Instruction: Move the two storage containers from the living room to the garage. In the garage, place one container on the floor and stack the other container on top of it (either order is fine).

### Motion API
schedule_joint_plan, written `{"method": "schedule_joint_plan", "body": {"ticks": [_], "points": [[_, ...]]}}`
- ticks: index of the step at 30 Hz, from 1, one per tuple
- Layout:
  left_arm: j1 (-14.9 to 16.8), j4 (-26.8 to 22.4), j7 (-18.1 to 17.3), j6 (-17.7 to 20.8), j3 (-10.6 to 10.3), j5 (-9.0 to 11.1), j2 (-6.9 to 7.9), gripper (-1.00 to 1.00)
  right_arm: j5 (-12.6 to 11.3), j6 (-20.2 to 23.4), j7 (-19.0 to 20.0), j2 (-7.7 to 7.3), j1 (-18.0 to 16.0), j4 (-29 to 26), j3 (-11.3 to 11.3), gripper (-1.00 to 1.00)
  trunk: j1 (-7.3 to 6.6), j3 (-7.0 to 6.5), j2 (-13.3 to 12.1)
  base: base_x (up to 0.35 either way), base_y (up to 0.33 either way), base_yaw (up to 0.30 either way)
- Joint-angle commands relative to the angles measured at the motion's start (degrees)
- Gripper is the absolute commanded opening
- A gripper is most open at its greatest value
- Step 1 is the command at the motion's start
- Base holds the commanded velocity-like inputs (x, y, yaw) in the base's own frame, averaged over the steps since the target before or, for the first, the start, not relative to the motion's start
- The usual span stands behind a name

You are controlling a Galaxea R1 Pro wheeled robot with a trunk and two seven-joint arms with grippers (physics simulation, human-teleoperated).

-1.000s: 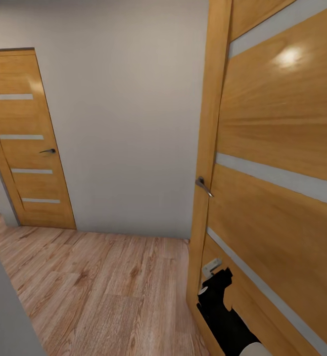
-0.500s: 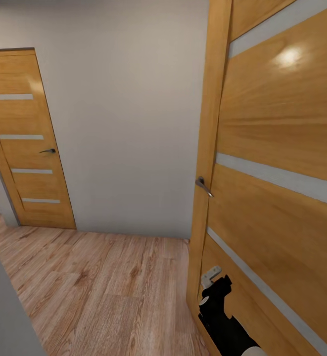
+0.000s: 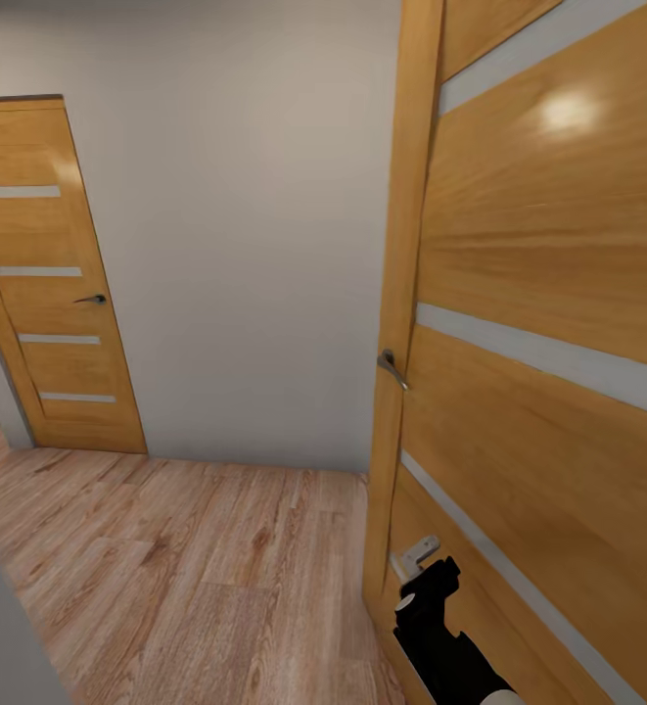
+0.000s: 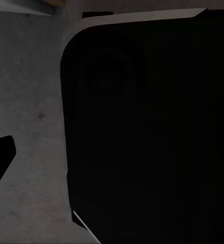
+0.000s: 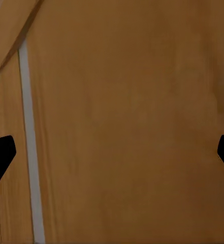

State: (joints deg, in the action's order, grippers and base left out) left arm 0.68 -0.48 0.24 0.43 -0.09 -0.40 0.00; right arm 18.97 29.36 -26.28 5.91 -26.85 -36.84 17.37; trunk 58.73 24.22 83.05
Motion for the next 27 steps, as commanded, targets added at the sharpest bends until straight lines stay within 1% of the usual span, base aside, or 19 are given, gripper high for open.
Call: {"method": "schedule_joint_plan", "body": {"ticks": [1,7,27], "points": [[0.0,0.0,0.0,0.0,0.0,0.0,0.00,1.00,0.2,0.4,-0.1,-0.02,0.0,0.0,0.2,1.00,0.00,0.06,0.0,0.000,-0.223,0.000],[0.0,0.0,0.0,0.0,0.0,-0.1,0.00,1.00,0.1,0.4,-0.1,-0.02,0.0,0.7,0.1,1.00,0.00,0.06,0.0,0.000,-0.080,0.000],[0.0,0.0,0.0,0.1,0.0,-0.2,0.00,1.00,0.0,0.4,-0.1,-0.02,0.0,0.9,0.2,1.00,0.00,0.06,0.0,0.000,-0.003,0.000]]}}
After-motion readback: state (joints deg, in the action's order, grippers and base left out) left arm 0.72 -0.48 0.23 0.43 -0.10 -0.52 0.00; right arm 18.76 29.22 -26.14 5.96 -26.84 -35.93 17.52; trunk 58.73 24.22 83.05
